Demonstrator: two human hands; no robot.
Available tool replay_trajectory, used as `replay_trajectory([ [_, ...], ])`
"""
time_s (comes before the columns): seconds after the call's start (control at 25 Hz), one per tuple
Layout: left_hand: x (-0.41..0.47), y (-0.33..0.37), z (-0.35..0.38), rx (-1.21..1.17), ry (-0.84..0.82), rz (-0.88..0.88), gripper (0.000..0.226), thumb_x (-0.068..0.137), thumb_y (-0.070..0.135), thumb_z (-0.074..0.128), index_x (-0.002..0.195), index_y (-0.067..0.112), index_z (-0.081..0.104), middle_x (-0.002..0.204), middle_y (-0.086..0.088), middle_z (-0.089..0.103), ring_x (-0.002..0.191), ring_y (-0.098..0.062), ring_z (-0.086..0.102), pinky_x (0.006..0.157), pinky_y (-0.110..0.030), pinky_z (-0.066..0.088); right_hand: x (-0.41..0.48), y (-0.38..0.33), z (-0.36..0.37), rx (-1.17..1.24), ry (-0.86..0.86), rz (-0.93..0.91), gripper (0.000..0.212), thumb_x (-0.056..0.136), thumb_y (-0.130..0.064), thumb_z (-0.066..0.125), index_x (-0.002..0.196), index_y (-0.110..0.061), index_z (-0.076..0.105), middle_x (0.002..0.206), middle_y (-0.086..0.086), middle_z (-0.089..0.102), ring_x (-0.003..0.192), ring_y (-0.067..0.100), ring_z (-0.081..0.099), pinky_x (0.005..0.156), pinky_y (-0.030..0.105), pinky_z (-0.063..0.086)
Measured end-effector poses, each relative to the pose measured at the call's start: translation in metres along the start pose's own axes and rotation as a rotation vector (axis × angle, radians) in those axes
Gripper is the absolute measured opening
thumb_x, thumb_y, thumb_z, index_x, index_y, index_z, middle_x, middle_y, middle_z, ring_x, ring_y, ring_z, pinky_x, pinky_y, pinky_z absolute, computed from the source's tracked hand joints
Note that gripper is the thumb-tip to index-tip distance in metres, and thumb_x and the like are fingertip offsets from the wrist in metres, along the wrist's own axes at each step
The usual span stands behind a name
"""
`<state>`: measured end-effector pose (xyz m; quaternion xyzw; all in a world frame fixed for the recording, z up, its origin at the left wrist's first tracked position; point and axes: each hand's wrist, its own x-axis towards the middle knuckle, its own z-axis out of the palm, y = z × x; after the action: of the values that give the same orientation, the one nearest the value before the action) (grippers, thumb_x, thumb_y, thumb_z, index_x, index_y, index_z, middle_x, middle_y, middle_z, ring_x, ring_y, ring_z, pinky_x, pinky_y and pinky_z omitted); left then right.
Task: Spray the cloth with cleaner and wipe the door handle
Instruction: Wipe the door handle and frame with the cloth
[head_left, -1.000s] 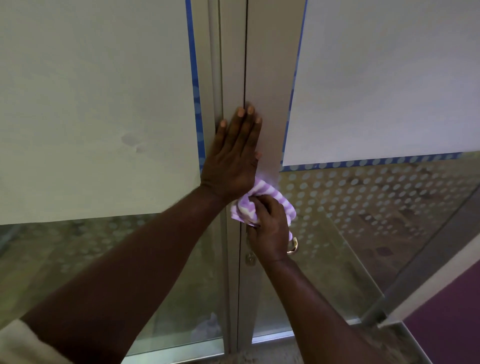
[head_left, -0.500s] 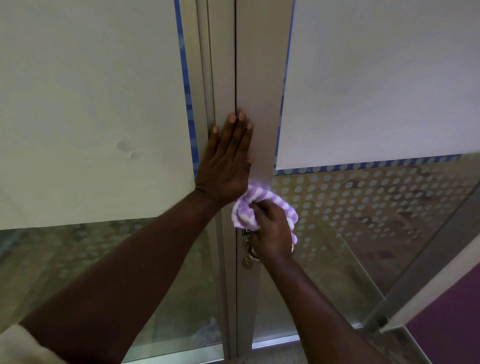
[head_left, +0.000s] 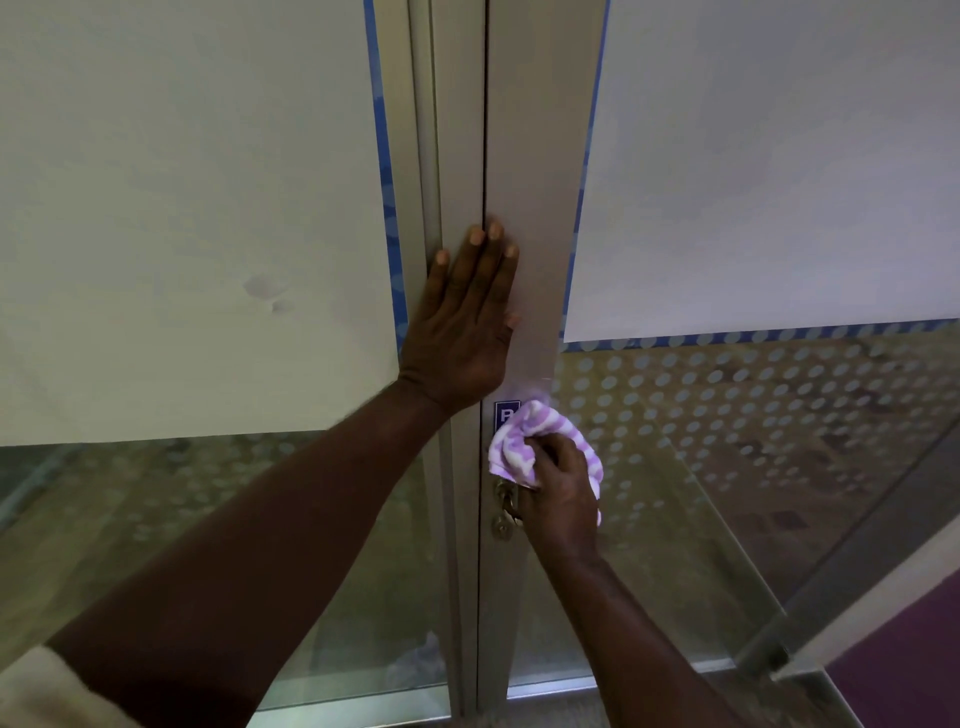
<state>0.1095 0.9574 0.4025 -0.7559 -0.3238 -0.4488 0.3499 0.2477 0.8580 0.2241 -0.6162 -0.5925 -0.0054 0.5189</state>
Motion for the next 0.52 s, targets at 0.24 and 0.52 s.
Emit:
replay_trajectory([
  [0.24,0.0,0.001,0.0,0.013,0.011,-0.006,0.065,0.103,0.023,0.057,0.16,0.0,0.033,0.166,-0.023,0.034,0.156,-0.035,0.022,0.131,-0.044,-0.001,0.041,-0.013,-0.011,-0.03,0.142,-0.121,0.035,0.086,-0.012,0.063,0.12,-0.013,0.072,0.125,0.005,0.066,0.111,0.022,0.063,0.082,0.03,0.052],
  [0.52,0.0,-0.001,0.002,0.011,0.002,-0.001,0.064,0.105,0.024,0.052,0.16,0.0,0.032,0.167,-0.022,0.033,0.156,-0.035,0.021,0.131,-0.044,-0.001,0.013,-0.007,0.005,-0.263,-0.088,-0.354,0.04,0.08,-0.009,0.069,0.118,-0.017,0.076,0.116,0.004,0.07,0.106,0.028,0.065,0.089,0.043,0.049],
])
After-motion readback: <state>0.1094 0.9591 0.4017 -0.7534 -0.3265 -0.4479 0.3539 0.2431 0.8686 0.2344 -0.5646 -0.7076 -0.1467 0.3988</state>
